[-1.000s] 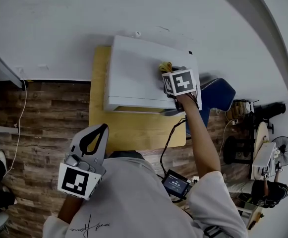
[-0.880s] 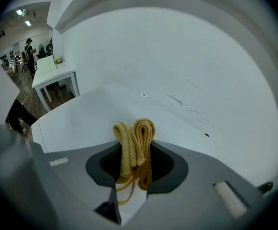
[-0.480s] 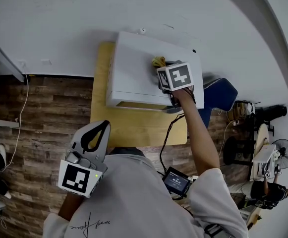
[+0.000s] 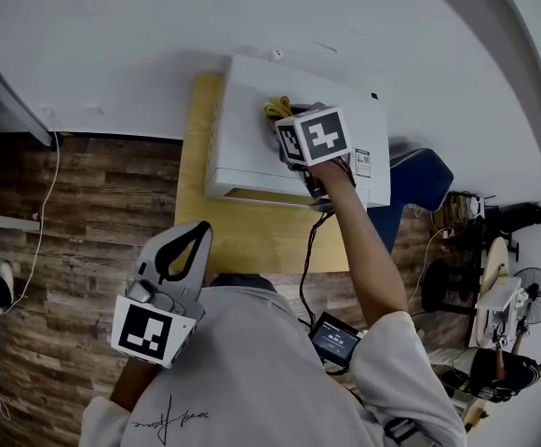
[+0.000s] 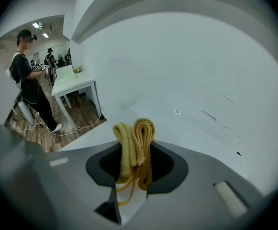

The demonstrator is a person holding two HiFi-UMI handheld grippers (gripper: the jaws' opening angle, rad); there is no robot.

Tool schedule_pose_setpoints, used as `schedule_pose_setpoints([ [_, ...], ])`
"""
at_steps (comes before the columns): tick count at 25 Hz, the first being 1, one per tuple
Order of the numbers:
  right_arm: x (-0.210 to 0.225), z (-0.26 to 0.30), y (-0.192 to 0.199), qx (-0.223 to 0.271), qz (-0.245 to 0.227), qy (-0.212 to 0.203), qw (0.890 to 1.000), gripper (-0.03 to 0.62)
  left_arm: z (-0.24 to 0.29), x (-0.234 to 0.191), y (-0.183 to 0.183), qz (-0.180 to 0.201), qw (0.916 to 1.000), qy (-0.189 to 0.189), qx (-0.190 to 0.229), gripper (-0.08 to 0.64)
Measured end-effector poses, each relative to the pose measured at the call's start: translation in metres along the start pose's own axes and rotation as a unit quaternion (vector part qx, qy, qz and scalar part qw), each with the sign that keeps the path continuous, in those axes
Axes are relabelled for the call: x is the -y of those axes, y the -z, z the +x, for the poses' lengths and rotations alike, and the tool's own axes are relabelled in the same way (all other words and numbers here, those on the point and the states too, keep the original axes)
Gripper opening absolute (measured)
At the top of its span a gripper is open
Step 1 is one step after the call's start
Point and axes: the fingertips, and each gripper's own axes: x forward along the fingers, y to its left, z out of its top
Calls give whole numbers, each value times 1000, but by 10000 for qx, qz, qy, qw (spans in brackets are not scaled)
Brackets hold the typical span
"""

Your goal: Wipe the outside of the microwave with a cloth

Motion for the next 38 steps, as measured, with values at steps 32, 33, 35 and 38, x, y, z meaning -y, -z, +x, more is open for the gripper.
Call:
schedule_pose_setpoints([
  [32,-13,-80,27,527,-183,-1221,9909,121,56,38,15,404,9965,582,-450,-2],
  [33,1,-84,33,518,-85,-1087,9927,121,61,41,16,415,9958,669,-473,-2],
  [35,29,-92,46,495,147,-830,9952,121,71,44,16,436,9948,768,-510,-2],
  [38,67,-107,72,357,484,-491,9970,121,84,51,9,420,9950,788,-436,-2],
])
